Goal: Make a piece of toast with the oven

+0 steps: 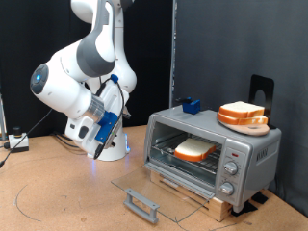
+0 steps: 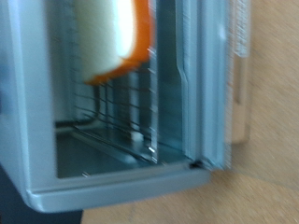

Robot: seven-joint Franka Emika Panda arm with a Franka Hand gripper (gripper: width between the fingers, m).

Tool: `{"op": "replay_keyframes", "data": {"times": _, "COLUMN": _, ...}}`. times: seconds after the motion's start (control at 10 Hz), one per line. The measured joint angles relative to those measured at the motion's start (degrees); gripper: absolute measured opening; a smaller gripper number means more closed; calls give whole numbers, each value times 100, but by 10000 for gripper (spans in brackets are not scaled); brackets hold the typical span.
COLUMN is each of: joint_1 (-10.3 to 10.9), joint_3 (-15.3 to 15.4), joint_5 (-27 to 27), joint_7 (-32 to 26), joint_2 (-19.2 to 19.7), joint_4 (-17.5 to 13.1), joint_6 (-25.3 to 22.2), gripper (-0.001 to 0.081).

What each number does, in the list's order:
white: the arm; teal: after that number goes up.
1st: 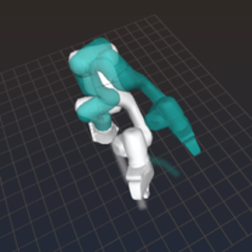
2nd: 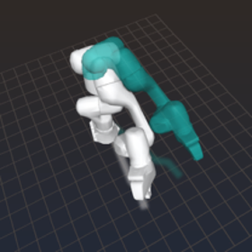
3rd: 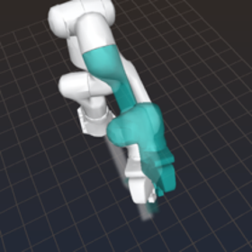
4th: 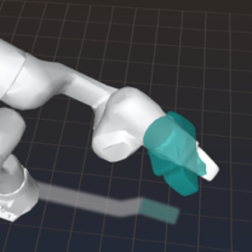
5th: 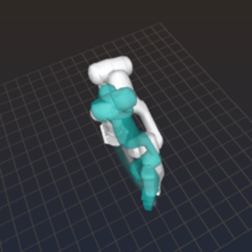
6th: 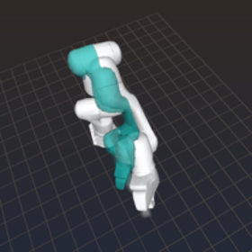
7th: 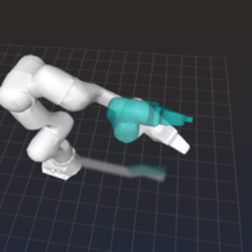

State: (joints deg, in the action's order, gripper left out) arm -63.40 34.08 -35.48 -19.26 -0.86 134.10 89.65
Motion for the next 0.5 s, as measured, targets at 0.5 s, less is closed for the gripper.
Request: {"op": "replay_keyframes", "data": {"times": 0.5, "joint_1": -51, "joint_3": -124, "joint_5": -62, "joint_7": -774, "joint_2": 670, "joint_4": 245, "joint_6": 810, "gripper": 807}}
